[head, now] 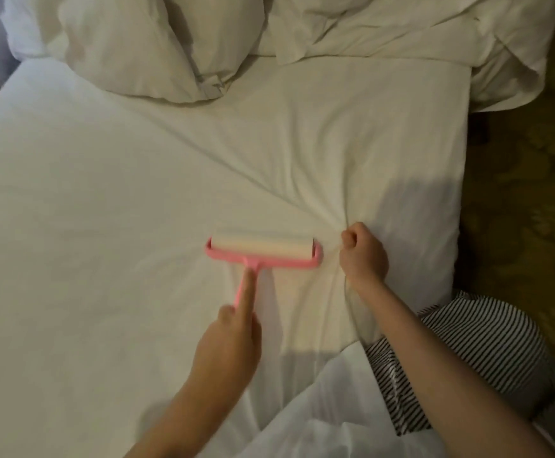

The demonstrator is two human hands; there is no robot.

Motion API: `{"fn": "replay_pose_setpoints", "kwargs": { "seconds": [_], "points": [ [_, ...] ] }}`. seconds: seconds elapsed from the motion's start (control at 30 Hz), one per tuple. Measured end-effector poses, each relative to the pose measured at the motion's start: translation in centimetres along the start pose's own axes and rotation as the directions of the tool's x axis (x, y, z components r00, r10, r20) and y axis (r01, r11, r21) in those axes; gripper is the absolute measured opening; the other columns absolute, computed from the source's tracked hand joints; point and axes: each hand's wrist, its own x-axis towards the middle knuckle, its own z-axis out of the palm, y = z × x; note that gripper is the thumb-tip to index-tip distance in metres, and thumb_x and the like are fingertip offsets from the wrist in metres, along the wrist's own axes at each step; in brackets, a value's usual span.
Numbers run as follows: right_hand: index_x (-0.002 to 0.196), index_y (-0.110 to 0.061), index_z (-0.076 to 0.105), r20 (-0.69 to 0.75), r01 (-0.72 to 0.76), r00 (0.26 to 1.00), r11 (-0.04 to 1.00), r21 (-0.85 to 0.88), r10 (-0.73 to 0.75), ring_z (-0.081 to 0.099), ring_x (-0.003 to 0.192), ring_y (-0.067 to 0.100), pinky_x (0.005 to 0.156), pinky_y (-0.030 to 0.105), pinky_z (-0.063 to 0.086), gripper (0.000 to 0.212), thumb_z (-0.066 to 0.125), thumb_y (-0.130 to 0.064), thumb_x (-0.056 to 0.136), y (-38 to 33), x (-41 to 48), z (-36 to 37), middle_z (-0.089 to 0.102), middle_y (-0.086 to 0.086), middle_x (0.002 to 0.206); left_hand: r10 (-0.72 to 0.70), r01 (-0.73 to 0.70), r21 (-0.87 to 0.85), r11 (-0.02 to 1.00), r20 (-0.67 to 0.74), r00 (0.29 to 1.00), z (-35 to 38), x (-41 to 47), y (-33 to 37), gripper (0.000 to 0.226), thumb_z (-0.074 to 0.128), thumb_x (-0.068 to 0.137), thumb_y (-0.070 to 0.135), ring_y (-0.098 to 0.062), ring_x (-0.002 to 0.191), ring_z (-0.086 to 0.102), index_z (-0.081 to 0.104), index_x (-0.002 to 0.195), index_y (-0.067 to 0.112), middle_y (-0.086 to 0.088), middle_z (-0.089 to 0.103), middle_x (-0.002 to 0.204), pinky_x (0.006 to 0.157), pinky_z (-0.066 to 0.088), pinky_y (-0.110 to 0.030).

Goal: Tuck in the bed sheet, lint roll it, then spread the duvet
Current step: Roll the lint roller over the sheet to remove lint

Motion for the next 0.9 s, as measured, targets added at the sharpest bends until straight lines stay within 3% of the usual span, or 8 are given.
{"fn": "replay_pose_setpoints", "kwargs": {
  "seconds": [0.13, 0.2, 0.3, 0.4, 0.47, 0.53, 0.73, 0.9],
  "points": [
    [0.1, -0.005, 0.054, -0.035, -0.041, 0.999, 0.999, 0.022, 0.042, 0.057, 0.099, 0.036, 0.073, 0.035, 0.038, 0.022, 0.042, -0.023, 0.098, -0.2, -0.2, 0.5, 0.063, 0.018, 0.108, -0.087, 0.08, 0.049, 0.996, 0.163, 0.983, 0.6, -4.7, -0.7, 0.073, 0.025, 0.1, 0.026, -0.025, 0.088, 0.059, -0.044, 0.125, 0.028, 0.009, 0.025, 0.074, 0.065, 0.031, -0.025],
    [0.106, -0.005, 0.051, -0.064, -0.05, 0.997, 0.999, 0.006, 0.05, 0.057, 0.102, 0.036, 0.074, 0.036, 0.038, 0.026, 0.04, -0.028, 0.099, -0.2, -1.1, 0.7, 0.062, 0.017, 0.11, -0.045, 0.038, 0.07, 0.997, 0.104, 0.994, 1.0, -3.1, -0.5, 0.074, 0.026, 0.1, 0.023, -0.027, 0.087, 0.059, -0.041, 0.129, 0.028, 0.006, 0.029, 0.076, 0.065, 0.031, -0.027],
    [0.105, -0.005, 0.047, -0.058, 0.041, 0.997, 0.999, -0.024, -0.043, 0.058, 0.099, 0.034, 0.073, 0.037, 0.039, 0.033, 0.047, -0.037, 0.095, 0.9, -2.9, 1.1, 0.061, 0.014, 0.107, 0.058, -0.054, 0.039, 0.998, -0.102, 0.993, 1.1, 2.9, 0.5, 0.07, 0.031, 0.098, 0.015, -0.033, 0.079, 0.058, -0.018, 0.146, 0.028, -0.008, 0.046, 0.087, 0.061, 0.029, -0.032],
    [0.093, -0.005, 0.054, -0.097, 0.162, 0.979, 0.974, -0.156, -0.178, 0.057, 0.091, 0.034, 0.071, 0.038, 0.04, 0.029, 0.051, -0.034, 0.093, 3.1, -4.2, 1.9, 0.059, 0.014, 0.098, 0.106, -0.107, 0.005, 0.994, -0.167, 0.98, -0.3, 9.2, 2.0, 0.069, 0.034, 0.096, 0.009, -0.028, 0.061, 0.045, -0.005, 0.151, 0.024, -0.011, 0.044, 0.08, 0.059, 0.027, -0.032],
    [0.077, -0.004, 0.056, -0.184, 0.223, 0.955, 0.973, -0.064, -0.231, 0.057, 0.077, 0.034, 0.062, 0.034, 0.037, 0.031, 0.051, -0.031, 0.091, 4.0, -4.8, 2.5, 0.059, 0.016, 0.084, 0.122, -0.125, -0.007, 0.992, -0.163, 0.979, -0.9, 11.4, 2.6, 0.068, 0.035, 0.096, 0.007, -0.022, 0.057, 0.04, -0.002, 0.151, 0.022, -0.009, 0.043, 0.078, 0.057, 0.026, -0.031],
    [0.066, -0.003, 0.055, -0.271, 0.262, 0.934, 0.962, 0.077, -0.233, 0.055, 0.064, 0.031, 0.057, 0.029, 0.031, 0.038, 0.046, -0.035, 0.084, 4.3, -4.9, 3.0, 0.057, 0.015, 0.07, 0.106, -0.111, -0.017, 0.994, -0.184, 0.977, -0.6, 11.6, 2.8, 0.069, 0.035, 0.096, 0.008, -0.028, 0.063, 0.048, -0.003, 0.151, 0.023, -0.009, 0.043, 0.079, 0.058, 0.028, -0.032],
    [0.065, -0.005, 0.051, -0.329, 0.291, 0.92, 0.932, 0.215, -0.211, 0.047, 0.064, 0.024, 0.06, 0.035, 0.033, 0.027, 0.049, -0.024, 0.084, 5.0, -4.8, 3.4, 0.05, 0.01, 0.069, -0.003, -0.002, -0.042, 0.999, -0.135, 0.991, 2.4, 2.0, 0.4, 0.074, 0.031, 0.098, 0.015, -0.011, 0.05, 0.026, -0.029, 0.137, 0.033, 0.004, 0.029, 0.072, 0.049, 0.021, -0.026],
    [0.071, -0.002, 0.055, -0.317, 0.305, 0.922, 0.921, 0.244, -0.221, 0.047, 0.068, 0.021, 0.062, 0.029, 0.03, 0.027, 0.049, -0.023, 0.086, 5.4, -5.2, 3.3, 0.047, 0.001, 0.074, -0.038, 0.037, -0.012, 0.999, -0.063, 0.997, 3.8, -4.6, -1.5, 0.077, 0.03, 0.099, 0.021, -0.008, 0.05, 0.025, -0.04, 0.13, 0.022, 0.009, 0.023, 0.072, 0.052, 0.025, -0.025]
  ]
}}
